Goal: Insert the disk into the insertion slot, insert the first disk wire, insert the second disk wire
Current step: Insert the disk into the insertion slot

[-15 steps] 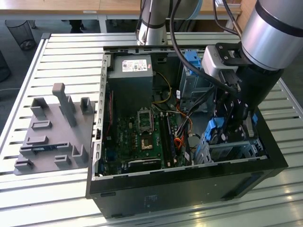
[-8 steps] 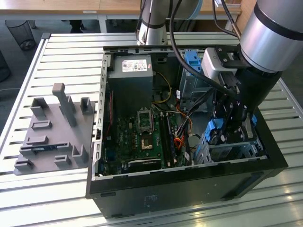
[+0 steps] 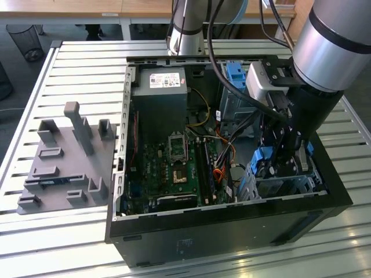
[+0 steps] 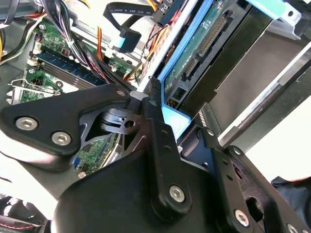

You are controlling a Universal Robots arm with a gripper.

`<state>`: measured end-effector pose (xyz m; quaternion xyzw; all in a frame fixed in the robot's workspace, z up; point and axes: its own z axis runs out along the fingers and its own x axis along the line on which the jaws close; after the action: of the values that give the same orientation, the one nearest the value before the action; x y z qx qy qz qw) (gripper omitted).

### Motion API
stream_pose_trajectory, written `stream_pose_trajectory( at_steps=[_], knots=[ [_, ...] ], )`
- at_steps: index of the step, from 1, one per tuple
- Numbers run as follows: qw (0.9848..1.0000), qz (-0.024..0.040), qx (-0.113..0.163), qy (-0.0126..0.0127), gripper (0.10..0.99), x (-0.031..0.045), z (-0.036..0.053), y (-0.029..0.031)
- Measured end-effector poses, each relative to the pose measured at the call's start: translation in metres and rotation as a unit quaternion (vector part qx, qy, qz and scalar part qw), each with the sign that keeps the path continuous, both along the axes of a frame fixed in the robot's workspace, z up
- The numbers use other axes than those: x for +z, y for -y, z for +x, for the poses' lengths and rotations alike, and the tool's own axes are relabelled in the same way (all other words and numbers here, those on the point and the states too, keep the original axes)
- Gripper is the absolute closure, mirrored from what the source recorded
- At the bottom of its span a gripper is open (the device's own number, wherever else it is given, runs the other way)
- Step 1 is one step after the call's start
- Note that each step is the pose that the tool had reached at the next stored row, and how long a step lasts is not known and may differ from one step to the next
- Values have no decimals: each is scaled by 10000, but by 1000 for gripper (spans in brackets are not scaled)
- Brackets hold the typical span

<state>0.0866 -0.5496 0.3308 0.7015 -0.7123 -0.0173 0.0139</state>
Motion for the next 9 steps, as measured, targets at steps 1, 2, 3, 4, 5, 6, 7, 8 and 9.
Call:
stream_pose_trajectory(
  at_steps=[1,2,3,4,5,6,7,8,9],
  knots=[
    [10000,-1,0,0,722,-4,0,0],
    [10000,-2,0,-1,722,-5,0,0],
    [10000,-2,0,-1,722,-7,0,0],
    [10000,-1,0,-1,722,-10,0,0],
    [10000,0,0,-1,722,-13,0,0],
    [10000,0,0,0,722,-15,0,0],
    [10000,0,0,0,722,-17,0,0],
    [10000,1,0,-2,722,-19,-1,0],
    [10000,0,-1,-2,714,-19,-2,0]
  ],
)
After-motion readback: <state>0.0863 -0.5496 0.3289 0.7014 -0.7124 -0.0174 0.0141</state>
